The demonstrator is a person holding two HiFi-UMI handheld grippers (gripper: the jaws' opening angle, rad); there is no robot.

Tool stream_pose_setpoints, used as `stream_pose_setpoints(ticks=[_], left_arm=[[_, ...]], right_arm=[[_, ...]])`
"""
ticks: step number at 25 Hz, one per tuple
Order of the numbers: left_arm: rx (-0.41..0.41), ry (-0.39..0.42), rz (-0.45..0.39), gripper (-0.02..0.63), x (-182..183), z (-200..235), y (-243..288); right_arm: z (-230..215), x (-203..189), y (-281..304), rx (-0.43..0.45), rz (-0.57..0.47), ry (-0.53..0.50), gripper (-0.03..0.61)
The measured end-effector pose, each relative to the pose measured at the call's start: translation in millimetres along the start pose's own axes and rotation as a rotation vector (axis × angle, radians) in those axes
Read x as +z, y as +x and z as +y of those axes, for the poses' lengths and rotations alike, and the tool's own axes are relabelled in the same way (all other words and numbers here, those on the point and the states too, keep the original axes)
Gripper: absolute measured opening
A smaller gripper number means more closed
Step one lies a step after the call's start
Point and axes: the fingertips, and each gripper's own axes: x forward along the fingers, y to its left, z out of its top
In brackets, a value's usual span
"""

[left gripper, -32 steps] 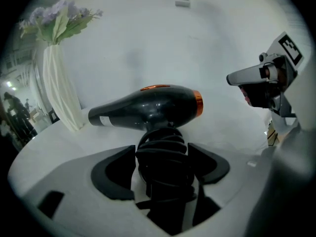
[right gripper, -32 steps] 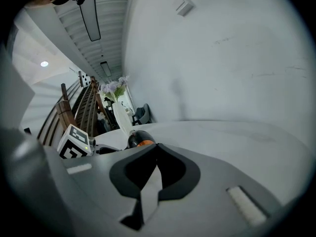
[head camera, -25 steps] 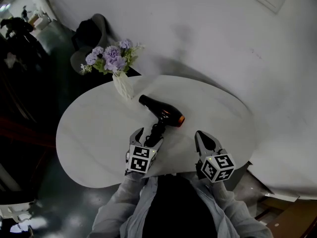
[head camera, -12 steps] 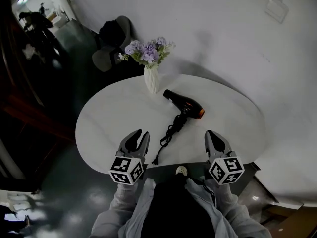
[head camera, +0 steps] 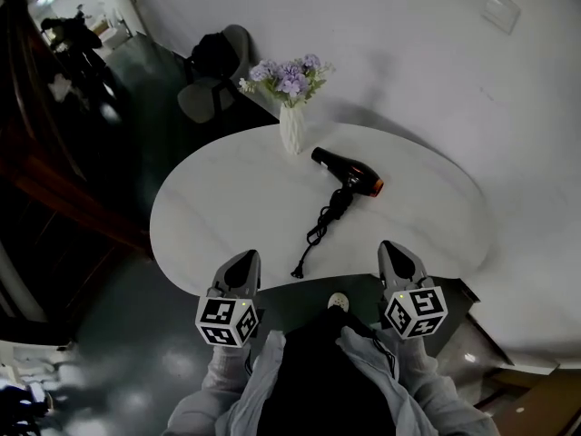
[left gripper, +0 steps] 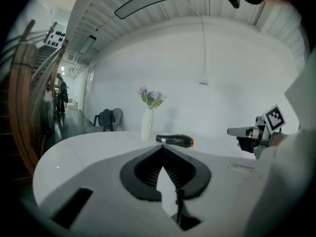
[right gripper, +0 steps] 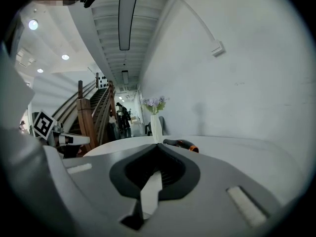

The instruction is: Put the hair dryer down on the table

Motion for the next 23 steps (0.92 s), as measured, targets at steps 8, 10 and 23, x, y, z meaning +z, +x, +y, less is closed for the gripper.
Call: stream_pose_setpoints(ticks=[8,10,23], left_arm=[[-0.022,0.023,0.02,0.002,-24.8,-13.8,-24.9],[-0.025,0.011,0.016,0.002,-26.1,-15.6,-30.1],[-0.037,0.014,0.037,0.002,-44.4,-24.1,-50.9]], right_arm=[[17.9,-16.0,-33.2,-0.014,-0.003,0.012,0.009],[22.5,-17.1,-40.0,-0.012,-0.006,0.019,0.011],[37.6,-31.4,-63.7,-0.019,-0.006,0.034,0.01]])
